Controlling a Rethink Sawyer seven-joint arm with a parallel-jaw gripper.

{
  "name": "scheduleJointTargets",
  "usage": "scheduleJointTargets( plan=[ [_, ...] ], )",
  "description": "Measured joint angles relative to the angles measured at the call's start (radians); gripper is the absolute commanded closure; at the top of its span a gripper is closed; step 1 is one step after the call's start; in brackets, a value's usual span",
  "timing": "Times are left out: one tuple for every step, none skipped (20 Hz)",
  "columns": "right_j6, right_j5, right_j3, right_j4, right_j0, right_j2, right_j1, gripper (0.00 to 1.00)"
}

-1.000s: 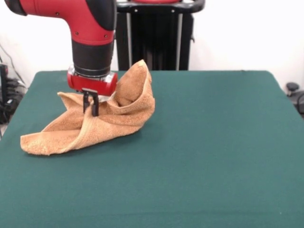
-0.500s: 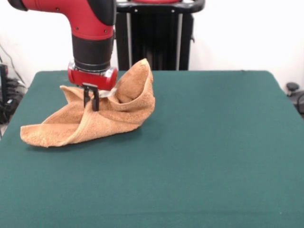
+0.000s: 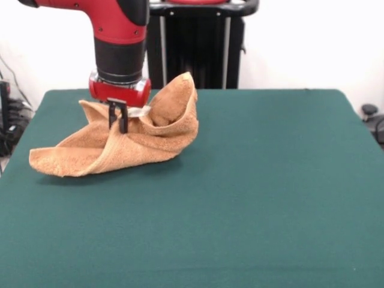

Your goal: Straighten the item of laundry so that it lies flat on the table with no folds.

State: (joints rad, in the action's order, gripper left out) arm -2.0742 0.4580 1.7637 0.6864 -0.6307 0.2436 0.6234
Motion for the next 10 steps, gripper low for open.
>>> scheduleJointTargets(
  plan=[
    [0.000,0.000,0.004,0.000,0.000,-0.001,0.000,1.00],
    [0.000,0.000,0.006,0.000,0.000,-0.001,0.000,1.00],
    [0.000,0.000,0.011,0.000,0.001,-0.001,0.000,1.00],
    [0.000,0.000,0.013,0.000,0.001,-0.002,0.000,1.00],
    [0.000,0.000,0.014,0.000,0.001,-0.002,-0.001,1.00],
    [0.000,0.000,0.015,0.000,0.001,-0.002,-0.001,1.00],
    [0.000,0.000,0.016,0.000,0.001,-0.002,-0.001,1.00],
    [0.000,0.000,0.016,0.000,0.001,-0.003,-0.001,1.00],
    [0.000,0.000,0.016,0.000,0.000,-0.003,-0.002,1.00],
    [0.000,0.000,0.016,0.000,0.001,-0.003,-0.001,1.00]
  ],
)
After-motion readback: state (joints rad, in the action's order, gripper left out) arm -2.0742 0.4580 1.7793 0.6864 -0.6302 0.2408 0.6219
